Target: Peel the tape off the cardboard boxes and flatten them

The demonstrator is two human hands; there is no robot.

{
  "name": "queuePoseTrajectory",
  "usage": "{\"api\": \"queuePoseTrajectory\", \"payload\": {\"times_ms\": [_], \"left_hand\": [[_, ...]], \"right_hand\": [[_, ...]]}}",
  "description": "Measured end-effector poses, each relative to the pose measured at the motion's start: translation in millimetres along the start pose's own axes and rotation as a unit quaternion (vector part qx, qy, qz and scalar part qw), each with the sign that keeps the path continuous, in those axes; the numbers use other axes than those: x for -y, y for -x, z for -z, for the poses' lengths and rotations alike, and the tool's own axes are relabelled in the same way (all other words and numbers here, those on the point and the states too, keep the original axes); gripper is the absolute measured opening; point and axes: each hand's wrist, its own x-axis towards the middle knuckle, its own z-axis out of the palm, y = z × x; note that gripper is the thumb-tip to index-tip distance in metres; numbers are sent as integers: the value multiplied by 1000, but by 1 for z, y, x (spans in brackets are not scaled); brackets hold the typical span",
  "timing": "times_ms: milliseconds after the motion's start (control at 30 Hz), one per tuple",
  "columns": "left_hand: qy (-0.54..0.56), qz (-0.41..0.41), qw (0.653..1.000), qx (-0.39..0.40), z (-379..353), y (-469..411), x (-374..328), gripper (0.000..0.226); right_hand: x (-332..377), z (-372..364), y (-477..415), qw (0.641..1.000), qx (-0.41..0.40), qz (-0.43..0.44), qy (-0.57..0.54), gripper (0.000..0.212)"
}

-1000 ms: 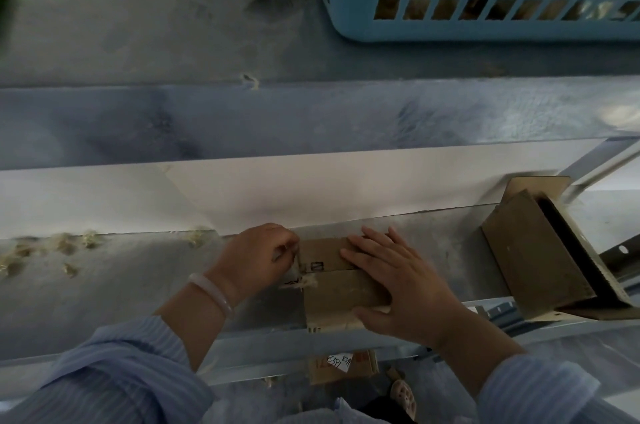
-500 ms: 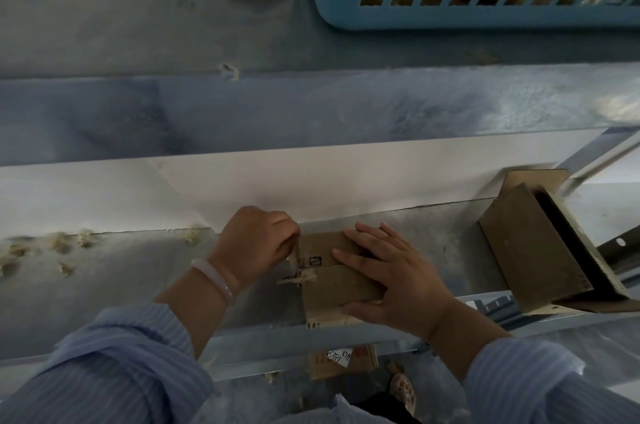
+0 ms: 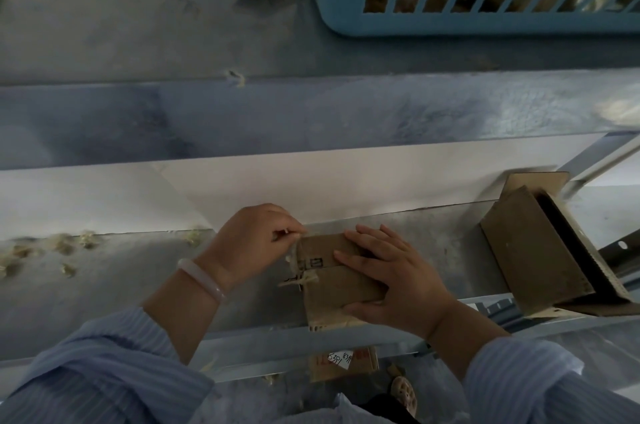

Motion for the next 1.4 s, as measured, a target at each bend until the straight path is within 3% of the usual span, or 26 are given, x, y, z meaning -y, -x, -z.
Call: {"api": "queuePoseTrajectory", "payload": {"times_ms": [367,567,867,933,1033,1067,1233,1300,1400], "left_hand": [[142,66,987,-46,-3,28,-22,24],[248,169,953,-38,-6,35,-28,16],[313,246,917,5,-6,34,-39,15],[350,274,896,15,-3,35,-42,17],[475,324,816,61,5,42,-42,25],[488,331,806,56,7,45,-42,23],[359,349,865,-26,-5,44,-48,18],[314,375,872,-3,-9,42,-48,28],[309,398,863,46,-6,42,-47,19]], "right_hand": [[2,0,-1,1000,-12,2,-1,73],[7,0,2,1000,-8,20,-2,73],[8,1,-2,1000,13,7,-2,73],[7,0,-4,1000,14,2,-1,73],[7,0,-5,1000,14,-2,-2,74],[8,0,-5,1000,12,0,0,74],[10,2,-5,1000,24,-1,10,74],[10,3,-4,999,41,0,25,74],[10,5,-4,998,54,3,37,74]]}}
